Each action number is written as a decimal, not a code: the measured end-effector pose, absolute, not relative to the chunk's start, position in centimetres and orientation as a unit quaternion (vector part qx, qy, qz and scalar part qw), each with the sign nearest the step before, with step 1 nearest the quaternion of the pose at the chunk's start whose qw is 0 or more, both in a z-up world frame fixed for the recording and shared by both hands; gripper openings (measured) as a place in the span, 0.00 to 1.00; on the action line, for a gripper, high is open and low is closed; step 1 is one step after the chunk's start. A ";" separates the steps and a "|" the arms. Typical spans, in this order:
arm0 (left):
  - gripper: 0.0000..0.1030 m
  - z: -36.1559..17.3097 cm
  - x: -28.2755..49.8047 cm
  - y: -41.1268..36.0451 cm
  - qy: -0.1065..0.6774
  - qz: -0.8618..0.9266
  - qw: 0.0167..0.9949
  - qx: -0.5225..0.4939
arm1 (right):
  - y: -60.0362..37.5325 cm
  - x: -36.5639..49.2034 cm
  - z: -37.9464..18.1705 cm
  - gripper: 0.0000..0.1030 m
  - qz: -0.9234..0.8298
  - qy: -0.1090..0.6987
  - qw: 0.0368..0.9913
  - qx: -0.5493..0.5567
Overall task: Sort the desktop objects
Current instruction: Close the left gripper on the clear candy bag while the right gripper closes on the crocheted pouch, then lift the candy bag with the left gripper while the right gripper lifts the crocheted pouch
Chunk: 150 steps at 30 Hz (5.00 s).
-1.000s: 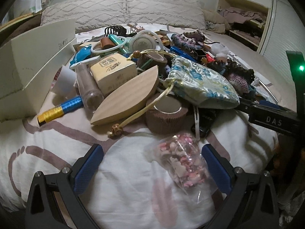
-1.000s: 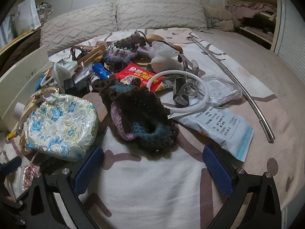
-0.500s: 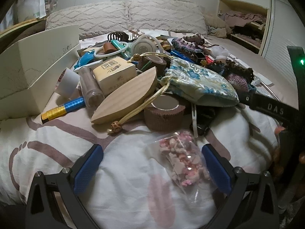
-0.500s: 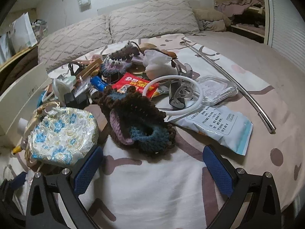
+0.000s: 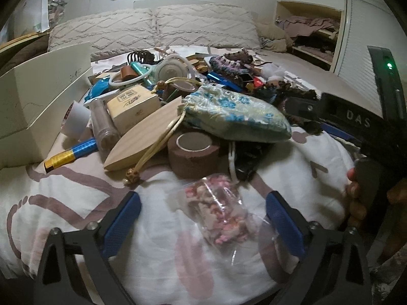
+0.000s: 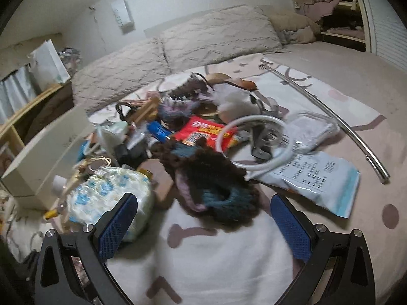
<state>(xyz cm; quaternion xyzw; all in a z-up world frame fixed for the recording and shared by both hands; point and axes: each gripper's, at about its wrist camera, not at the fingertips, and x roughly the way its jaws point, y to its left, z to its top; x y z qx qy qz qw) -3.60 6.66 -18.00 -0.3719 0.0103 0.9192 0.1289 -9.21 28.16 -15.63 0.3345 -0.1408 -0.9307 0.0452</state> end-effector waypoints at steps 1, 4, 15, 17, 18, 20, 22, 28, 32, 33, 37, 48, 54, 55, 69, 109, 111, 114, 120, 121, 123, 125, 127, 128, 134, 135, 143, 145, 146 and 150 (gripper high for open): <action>0.91 -18.0 -3.6 6.7 0.010 0.920 0.129 -0.369 | 28.2 -9.3 -15.6 1.00 -0.930 -0.144 0.046 0.334; 0.86 -17.9 -3.6 6.6 0.007 0.923 0.132 -0.363 | 28.5 -9.7 -15.7 1.00 -0.928 -0.156 0.043 0.336; 0.75 -17.7 -3.4 6.6 -0.001 0.926 0.130 -0.354 | 28.2 -9.9 -15.8 0.72 -0.934 -0.147 0.018 0.326; 0.64 -17.6 -3.2 6.7 0.002 0.928 0.135 -0.347 | 27.7 -9.9 -15.7 0.73 -0.937 -0.133 0.011 0.323; 0.62 -17.5 -3.1 6.7 0.003 0.929 0.135 -0.345 | 27.6 -10.0 -15.7 0.73 -0.938 -0.130 0.010 0.322; 0.60 -17.5 -3.1 6.6 -0.001 0.928 0.137 -0.346 | 27.6 -10.0 -15.8 0.73 -0.938 -0.130 0.014 0.322; 0.58 -17.4 -3.1 6.5 -0.005 0.928 0.138 -0.347 | 27.5 -10.1 -15.8 0.72 -0.938 -0.130 0.013 0.322; 0.57 -17.6 -2.8 7.1 0.014 0.925 0.137 -0.353 | 26.8 -10.6 -16.0 0.43 -0.935 -0.106 0.024 0.339; 0.57 -17.9 -2.1 7.7 0.031 0.925 0.138 -0.352 | 26.1 -10.4 -15.9 0.38 -0.937 -0.090 0.034 0.335; 0.57 -17.9 -2.0 7.7 0.034 0.926 0.138 -0.350 | 26.2 -10.4 -15.8 0.38 -0.937 -0.093 0.035 0.335; 0.49 -17.8 -2.1 7.2 0.019 0.925 0.142 -0.352 | 26.5 -10.4 -15.8 0.31 -0.934 -0.108 0.044 0.339; 0.27 -17.5 -2.3 6.4 -0.014 0.922 0.148 -0.357 | 27.3 -9.5 -14.9 0.25 -0.937 -0.122 0.035 0.325; 0.24 -17.4 -2.4 6.0 -0.026 0.922 0.146 -0.357 | 28.6 -8.9 -13.9 0.23 -0.940 -0.138 0.018 0.311; 0.24 -17.3 -2.4 6.1 -0.026 0.922 0.146 -0.356 | 28.8 -8.8 -13.7 0.23 -0.941 -0.142 0.014 0.308; 0.20 -16.1 -2.0 5.4 -0.029 0.932 0.139 -0.334 | 30.2 -6.7 -10.2 0.23 -0.954 -0.148 0.011 0.259; 0.20 -14.0 -0.5 4.0 -0.058 0.940 0.139 -0.307 | 32.0 -0.2 -3.0 0.21 -0.976 -0.136 0.002 0.172; 0.20 -13.8 -0.5 4.0 -0.052 0.941 0.134 -0.306 | 31.1 -0.7 -3.4 0.21 -0.974 -0.136 0.018 0.180; 0.20 -13.5 -0.6 3.9 -0.050 0.942 0.131 -0.305 | 29.8 -1.3 -4.3 0.21 -0.970 -0.135 0.040 0.199; 0.20 -12.4 -0.8 3.5 -0.045 0.947 0.122 -0.294 | 27.9 -2.3 -5.9 0.21 -0.960 -0.145 0.080 0.228; 0.20 -12.2 -0.9 3.4 -0.045 0.948 0.121 -0.293 | 27.5 -2.4 -6.1 0.21 -0.958 -0.147 0.089 0.230; 0.20 -11.8 -1.0 3.5 -0.044 0.948 0.118 -0.292 | 27.1 -2.5 -6.0 0.21 -0.956 -0.148 0.102 0.232; 0.20 -11.4 -1.3 3.5 -0.045 0.949 0.118 -0.290 | 26.5 -2.7 -5.7 0.21 -0.955 -0.145 0.115 0.231; 0.20 -10.8 -1.6 3.5 -0.046 0.949 0.118 -0.289 | 26.0 -2.9 -5.3 0.21 -0.955 -0.144 0.125 0.227; 0.20 -10.5 -1.8 3.5 -0.046 0.949 0.117 -0.288 | 25.7 -3.0 -4.9 0.21 -0.955 -0.143 0.131 0.223; 0.20 -7.9 -3.3 2.5 -0.051 0.956 0.100 -0.271 | 24.5 -4.4 -2.5 0.21 -0.960 -0.125 0.147 0.204; 0.20 -7.5 -3.5 2.3 -0.051 0.958 0.096 -0.266 | 24.2 -4.7 -2.0 0.21 -0.961 -0.120 0.150 0.201; 0.20 -4.5 -6.1 0.0 -0.076 0.964 0.073 -0.243 | 22.4 -6.8 1.0 0.21 -0.963 -0.099 0.178 0.178; 0.20 -3.7 -6.8 -0.5 -0.084 0.965 0.068 -0.240 | 21.9 -7.5 1.6 0.21 -0.962 -0.094 0.186 0.178; 0.20 -3.2 -7.1 -0.8 -0.089 0.965 0.066 -0.237 | 21.7 -8.0 2.0 0.21 -0.961 -0.092 0.189 0.178; 0.20 -1.2 -8.4 -1.5 -0.088 0.970 0.053 -0.219 | 21.1 -9.3 3.1 0.21 -0.960 -0.085 0.197 0.180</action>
